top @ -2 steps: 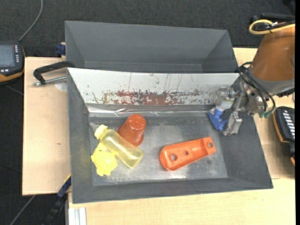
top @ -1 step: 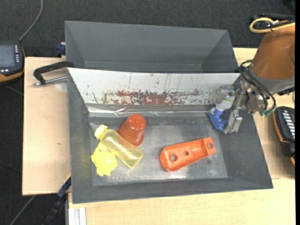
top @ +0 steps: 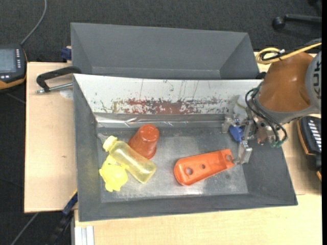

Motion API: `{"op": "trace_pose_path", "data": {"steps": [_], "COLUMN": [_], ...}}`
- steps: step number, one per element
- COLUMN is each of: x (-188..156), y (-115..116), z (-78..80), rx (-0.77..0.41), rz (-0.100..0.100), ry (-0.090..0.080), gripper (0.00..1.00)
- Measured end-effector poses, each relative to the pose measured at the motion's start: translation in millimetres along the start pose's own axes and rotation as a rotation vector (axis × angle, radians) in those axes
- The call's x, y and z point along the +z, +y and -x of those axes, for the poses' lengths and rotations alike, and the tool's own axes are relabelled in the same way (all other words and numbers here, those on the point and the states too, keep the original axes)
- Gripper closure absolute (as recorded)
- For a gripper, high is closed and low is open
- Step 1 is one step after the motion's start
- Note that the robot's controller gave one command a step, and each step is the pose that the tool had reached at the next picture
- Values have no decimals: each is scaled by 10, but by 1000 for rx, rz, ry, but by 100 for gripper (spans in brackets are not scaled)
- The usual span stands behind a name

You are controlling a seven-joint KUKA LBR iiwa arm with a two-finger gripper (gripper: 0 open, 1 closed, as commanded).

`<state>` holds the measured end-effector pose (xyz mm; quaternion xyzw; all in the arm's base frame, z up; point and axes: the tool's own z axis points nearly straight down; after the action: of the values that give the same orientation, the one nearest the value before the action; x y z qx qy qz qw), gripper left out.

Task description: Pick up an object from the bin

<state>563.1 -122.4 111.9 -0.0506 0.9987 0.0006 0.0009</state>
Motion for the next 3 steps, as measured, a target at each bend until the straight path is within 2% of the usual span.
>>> {"op": "trace_pose_path", "data": {"steps": [1,2,3], "x": [426,423,296], "y": [-230,-156,191], "z": [83,8,116], "rx": [-69,-68,-76], "rz": [-2,-4,-2], "ry": [-7,-3,-11], "gripper": [0,0,0]}}
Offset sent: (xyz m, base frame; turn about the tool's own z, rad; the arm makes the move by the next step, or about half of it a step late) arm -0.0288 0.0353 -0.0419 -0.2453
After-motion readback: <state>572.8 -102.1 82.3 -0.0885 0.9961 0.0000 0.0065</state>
